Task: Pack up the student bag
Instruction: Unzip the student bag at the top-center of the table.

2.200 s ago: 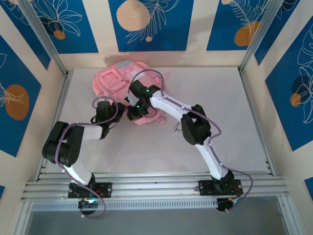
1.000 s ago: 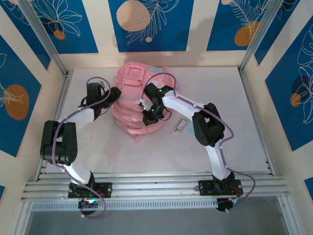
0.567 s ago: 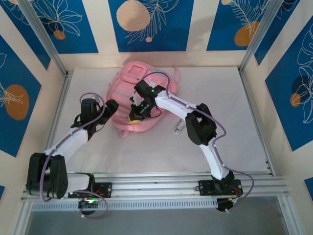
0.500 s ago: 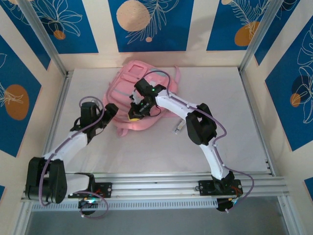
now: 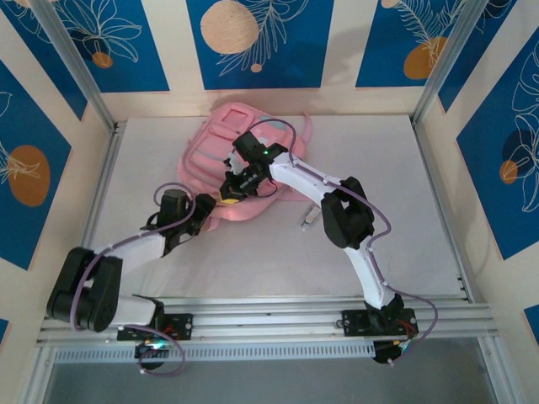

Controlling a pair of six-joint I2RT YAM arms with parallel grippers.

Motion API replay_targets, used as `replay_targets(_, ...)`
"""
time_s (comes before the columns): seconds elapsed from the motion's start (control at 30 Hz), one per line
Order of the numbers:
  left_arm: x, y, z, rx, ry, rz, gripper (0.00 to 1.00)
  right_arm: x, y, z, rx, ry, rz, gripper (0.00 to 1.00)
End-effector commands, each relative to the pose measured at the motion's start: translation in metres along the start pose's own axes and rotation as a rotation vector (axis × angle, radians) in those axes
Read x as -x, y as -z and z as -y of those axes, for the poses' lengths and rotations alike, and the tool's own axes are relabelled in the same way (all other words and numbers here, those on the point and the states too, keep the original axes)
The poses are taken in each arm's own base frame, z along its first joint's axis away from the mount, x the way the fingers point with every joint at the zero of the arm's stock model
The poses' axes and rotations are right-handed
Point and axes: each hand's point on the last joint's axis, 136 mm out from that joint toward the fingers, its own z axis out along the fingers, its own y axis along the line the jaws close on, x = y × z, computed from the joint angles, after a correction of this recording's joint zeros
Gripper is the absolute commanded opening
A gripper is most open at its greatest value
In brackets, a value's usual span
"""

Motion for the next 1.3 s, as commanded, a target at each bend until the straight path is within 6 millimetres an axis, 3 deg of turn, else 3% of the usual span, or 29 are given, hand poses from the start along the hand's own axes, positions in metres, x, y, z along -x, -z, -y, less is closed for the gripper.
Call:
replay_targets(0.0, 0.012, -0.013, 0.015, -0.069, 0.026, 0.077, 0.61, 0.002, 0.017, -0.026, 0.084, 0.059, 0.029, 0.0)
replay_targets(0.07, 0.013, -0.022, 0.013, -0.069, 0.029, 0.081, 0.42, -0.002, 0.019, -0.024, 0.083, 0.054, 0.024, 0.0)
replay_targets(0.13, 0.016, -0.025, 0.014, -0.08, 0.027, 0.098, 0.09, -0.01, 0.02, -0.02, 0.078, 0.065, 0.007, 0.0)
replay_targets(0.17, 0.019, -0.025, 0.013, -0.079, 0.023, 0.111, 0.0, -0.016, 0.021, -0.016, 0.066, 0.075, -0.007, 0.0)
replay_targets(0.23, 0.024, -0.022, 0.016, -0.081, 0.012, 0.132, 0.0, -0.03, 0.024, -0.003, 0.01, 0.102, -0.047, 0.0)
replay_targets(0.3, 0.03, -0.016, 0.016, -0.073, -0.001, 0.15, 0.0, -0.048, 0.028, 0.024, -0.096, 0.122, -0.1, 0.0)
replay_targets(0.43, 0.039, -0.005, 0.015, -0.066, -0.018, 0.17, 0.0, -0.078, 0.047, 0.106, -0.409, 0.117, -0.207, 0.0)
replay_targets(0.5, 0.04, -0.001, 0.012, -0.053, -0.024, 0.173, 0.0, -0.084, 0.062, 0.133, -0.472, 0.073, -0.221, 0.0)
replay_targets(0.63, 0.035, 0.004, 0.009, -0.053, -0.022, 0.159, 0.0, -0.065, 0.1, 0.166, -0.546, 0.002, -0.14, 0.0)
replay_targets(0.93, 0.024, 0.029, -0.001, -0.005, -0.072, 0.123, 0.0, 0.033, 0.192, 0.228, -0.816, 0.023, 0.12, 0.0)
replay_targets(1.1, 0.036, 0.05, -0.007, 0.006, -0.083, 0.176, 0.0, 0.057, 0.21, 0.256, -0.877, 0.031, 0.133, 0.0)
replay_targets(1.27, 0.054, 0.063, -0.008, 0.001, -0.07, 0.208, 0.0, 0.056, 0.213, 0.282, -0.872, -0.029, 0.111, 0.0)
